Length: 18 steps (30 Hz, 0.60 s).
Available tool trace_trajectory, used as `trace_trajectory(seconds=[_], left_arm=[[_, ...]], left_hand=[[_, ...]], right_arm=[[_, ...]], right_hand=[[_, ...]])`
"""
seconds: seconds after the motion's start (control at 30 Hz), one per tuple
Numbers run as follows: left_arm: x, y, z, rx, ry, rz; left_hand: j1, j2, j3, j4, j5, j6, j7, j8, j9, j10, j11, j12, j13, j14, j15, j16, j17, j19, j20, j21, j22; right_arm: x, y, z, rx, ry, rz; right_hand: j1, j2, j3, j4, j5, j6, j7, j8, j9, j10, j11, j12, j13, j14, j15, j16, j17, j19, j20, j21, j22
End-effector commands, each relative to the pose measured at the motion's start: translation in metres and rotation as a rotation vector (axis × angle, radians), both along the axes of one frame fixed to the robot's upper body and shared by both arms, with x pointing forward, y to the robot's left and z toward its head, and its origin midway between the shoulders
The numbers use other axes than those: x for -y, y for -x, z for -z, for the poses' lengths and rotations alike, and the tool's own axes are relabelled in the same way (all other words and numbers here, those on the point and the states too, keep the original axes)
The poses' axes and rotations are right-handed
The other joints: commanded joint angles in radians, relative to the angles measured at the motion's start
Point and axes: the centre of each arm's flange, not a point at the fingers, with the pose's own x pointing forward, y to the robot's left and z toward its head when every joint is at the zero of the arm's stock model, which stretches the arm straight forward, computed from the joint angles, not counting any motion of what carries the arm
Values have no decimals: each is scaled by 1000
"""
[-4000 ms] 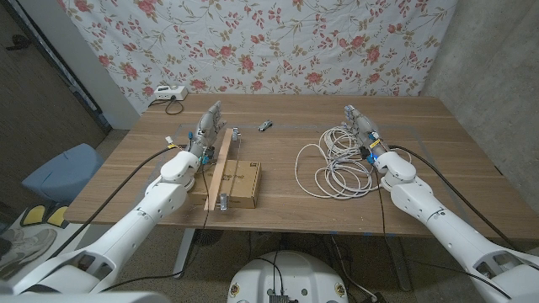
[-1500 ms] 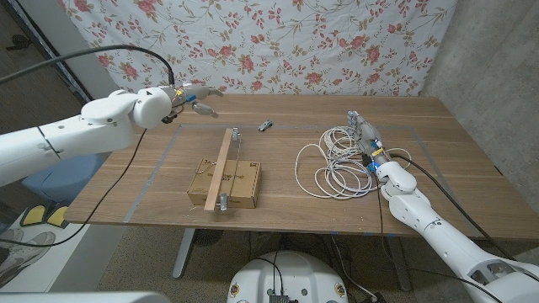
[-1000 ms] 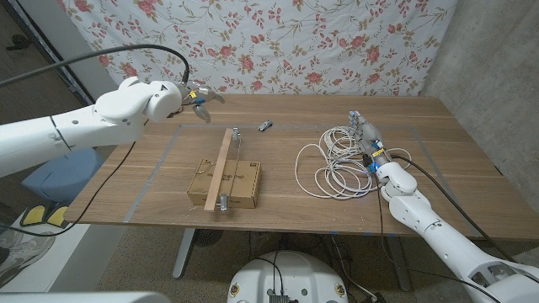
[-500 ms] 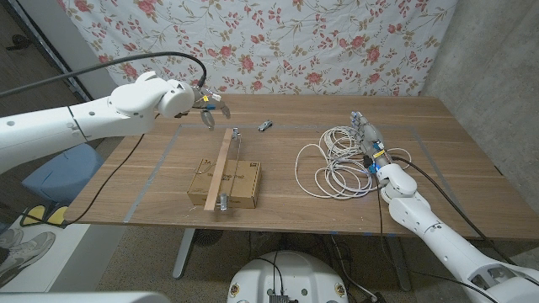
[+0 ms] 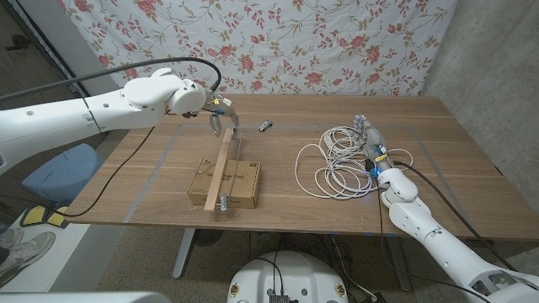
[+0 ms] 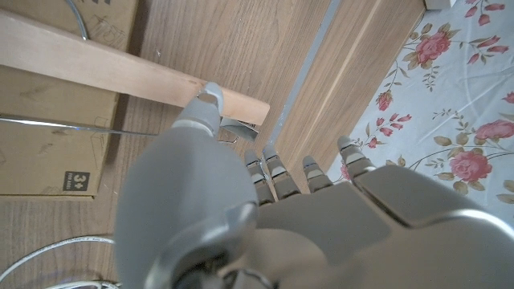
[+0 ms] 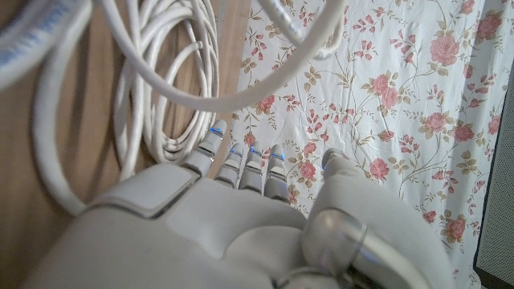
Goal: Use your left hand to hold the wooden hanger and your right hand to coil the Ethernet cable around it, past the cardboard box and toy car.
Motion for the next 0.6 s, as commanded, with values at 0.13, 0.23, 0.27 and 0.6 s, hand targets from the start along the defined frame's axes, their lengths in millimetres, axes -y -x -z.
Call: trace_trajectory(seconds=[0.13, 0.23, 0.27, 0.6], left_arm=[[16, -6, 9, -77, -153, -7], [16, -7, 11, -91, -162, -8], [16, -8, 12, -91, -166, -6], [16, -12, 24, -85, -198, 20]], left_hand=[[31, 8, -13, -2, -9, 52, -4, 35, 9, 53, -6, 15, 10, 17, -9, 7, 3, 3, 1, -5, 2], [34, 9, -16, -2, -9, 51, -5, 36, 9, 51, -5, 12, 11, 16, -11, 7, 3, 2, 2, -6, 2], [34, 9, -16, -2, -9, 51, -5, 36, 8, 51, -4, 12, 11, 16, -10, 7, 3, 2, 2, -6, 2], [36, 11, -30, 2, -9, 41, -5, 37, 8, 30, 1, -3, 15, 8, -5, 2, 3, 6, 0, -8, 3]], right_arm=[[0, 3, 5, 0, -40, 22], [0, 4, 5, 3, -43, 28], [0, 4, 5, 5, -44, 30], [-2, 7, 5, 26, -45, 41]], right_hand=[[-12, -1, -3, 9, 3, 12, -3, 5, 2, 12, 8, 6, 3, 19, 0, 6, 6, 12, 1, -3, 3], [-16, -1, -4, 11, 3, 12, -2, 4, 2, 16, 15, 7, 3, 21, 2, 7, 7, 14, 1, -4, 3], [-18, -1, -4, 12, 3, 13, -2, 5, 2, 15, 12, 7, 3, 23, 1, 8, 7, 14, 1, -4, 3], [-26, -3, -7, 13, 4, 13, -3, 4, 2, 17, 12, 7, 3, 29, 4, 9, 7, 21, 2, -4, 3]])
